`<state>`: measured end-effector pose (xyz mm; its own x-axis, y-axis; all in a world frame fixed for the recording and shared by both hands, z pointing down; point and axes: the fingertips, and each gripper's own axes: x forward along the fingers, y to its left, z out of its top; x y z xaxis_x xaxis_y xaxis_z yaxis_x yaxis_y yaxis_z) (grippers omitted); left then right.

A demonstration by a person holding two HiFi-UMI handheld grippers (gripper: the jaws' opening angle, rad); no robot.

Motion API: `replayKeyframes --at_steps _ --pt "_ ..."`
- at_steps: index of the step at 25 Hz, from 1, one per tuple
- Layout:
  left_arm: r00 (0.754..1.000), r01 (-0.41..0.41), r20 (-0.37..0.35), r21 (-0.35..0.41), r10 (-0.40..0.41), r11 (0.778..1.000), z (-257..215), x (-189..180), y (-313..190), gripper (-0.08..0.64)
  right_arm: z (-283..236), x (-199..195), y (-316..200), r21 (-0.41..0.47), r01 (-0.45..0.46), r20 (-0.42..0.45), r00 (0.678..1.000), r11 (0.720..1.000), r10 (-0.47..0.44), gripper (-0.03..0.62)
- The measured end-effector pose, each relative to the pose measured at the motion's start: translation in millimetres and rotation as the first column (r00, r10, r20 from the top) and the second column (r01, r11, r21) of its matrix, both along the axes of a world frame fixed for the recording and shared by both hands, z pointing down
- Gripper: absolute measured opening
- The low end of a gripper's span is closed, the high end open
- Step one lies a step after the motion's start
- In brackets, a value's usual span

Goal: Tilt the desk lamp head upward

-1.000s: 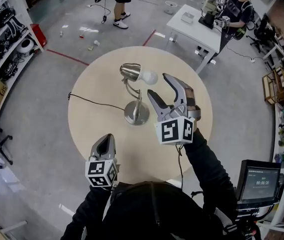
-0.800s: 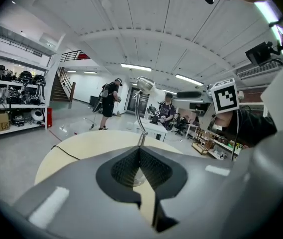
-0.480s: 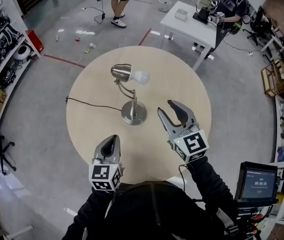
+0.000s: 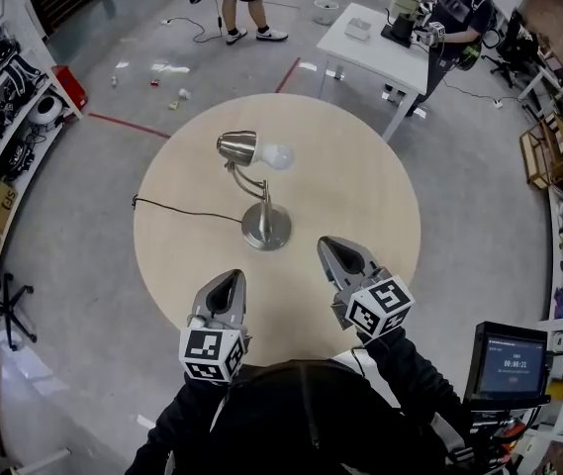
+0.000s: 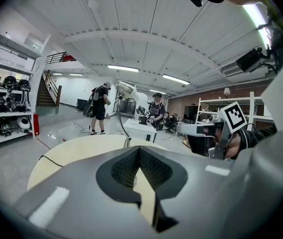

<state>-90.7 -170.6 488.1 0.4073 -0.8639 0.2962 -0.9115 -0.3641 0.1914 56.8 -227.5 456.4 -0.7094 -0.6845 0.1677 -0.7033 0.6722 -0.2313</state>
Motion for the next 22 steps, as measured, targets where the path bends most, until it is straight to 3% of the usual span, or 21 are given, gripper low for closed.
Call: replayKeyframes --at_steps 22 --pt "0.997 -0.081 0.017 0.01 0.081 0.997 -4.5 22.0 4.2 0.006 18.5 -12.0 30.1 -0.041 0.043 -0.012 0.999 0.998 -0.043 0.005"
